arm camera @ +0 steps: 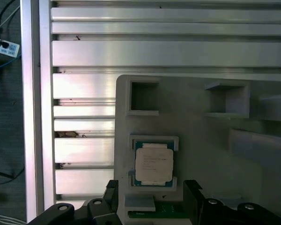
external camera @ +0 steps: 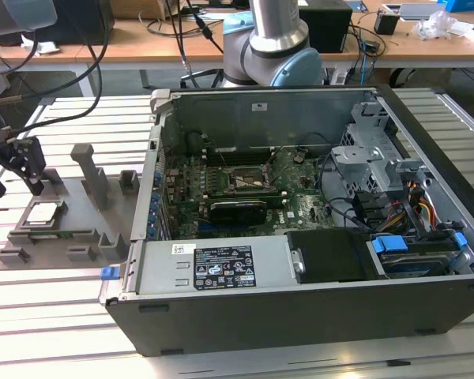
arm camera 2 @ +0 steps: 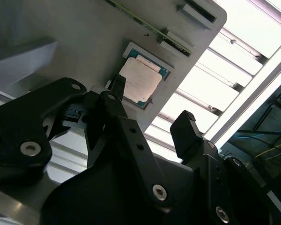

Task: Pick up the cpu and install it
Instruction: 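Pick up the cpu and move it towards the insertion slot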

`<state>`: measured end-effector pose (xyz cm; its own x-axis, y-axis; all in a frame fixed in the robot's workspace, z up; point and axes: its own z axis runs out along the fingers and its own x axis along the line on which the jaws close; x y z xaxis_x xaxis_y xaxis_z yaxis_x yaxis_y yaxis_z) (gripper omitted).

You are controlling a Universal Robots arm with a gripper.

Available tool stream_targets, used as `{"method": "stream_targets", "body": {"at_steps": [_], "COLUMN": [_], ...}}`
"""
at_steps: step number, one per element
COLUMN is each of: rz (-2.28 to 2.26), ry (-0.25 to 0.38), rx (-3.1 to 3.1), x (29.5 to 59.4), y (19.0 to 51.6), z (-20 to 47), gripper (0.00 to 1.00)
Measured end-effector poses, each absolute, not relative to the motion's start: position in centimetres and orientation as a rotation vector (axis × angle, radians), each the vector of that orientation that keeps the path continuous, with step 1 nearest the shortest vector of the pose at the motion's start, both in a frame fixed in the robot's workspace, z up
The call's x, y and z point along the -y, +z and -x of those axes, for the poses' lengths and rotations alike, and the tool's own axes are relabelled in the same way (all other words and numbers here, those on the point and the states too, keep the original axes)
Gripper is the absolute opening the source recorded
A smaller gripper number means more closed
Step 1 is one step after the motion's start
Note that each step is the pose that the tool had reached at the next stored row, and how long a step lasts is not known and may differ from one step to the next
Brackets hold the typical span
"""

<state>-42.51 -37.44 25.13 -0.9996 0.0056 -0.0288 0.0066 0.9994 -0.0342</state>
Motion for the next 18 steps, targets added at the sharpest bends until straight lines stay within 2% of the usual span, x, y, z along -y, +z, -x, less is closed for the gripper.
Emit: {"method": "stream_targets", "body": {"at_steps": [18], "rz": [-0.009], "ry": [-0.063], "rx": [-3.112], "x": [37.3], "y": [23.9], "z": [42.2], "gripper": [0.66]}}
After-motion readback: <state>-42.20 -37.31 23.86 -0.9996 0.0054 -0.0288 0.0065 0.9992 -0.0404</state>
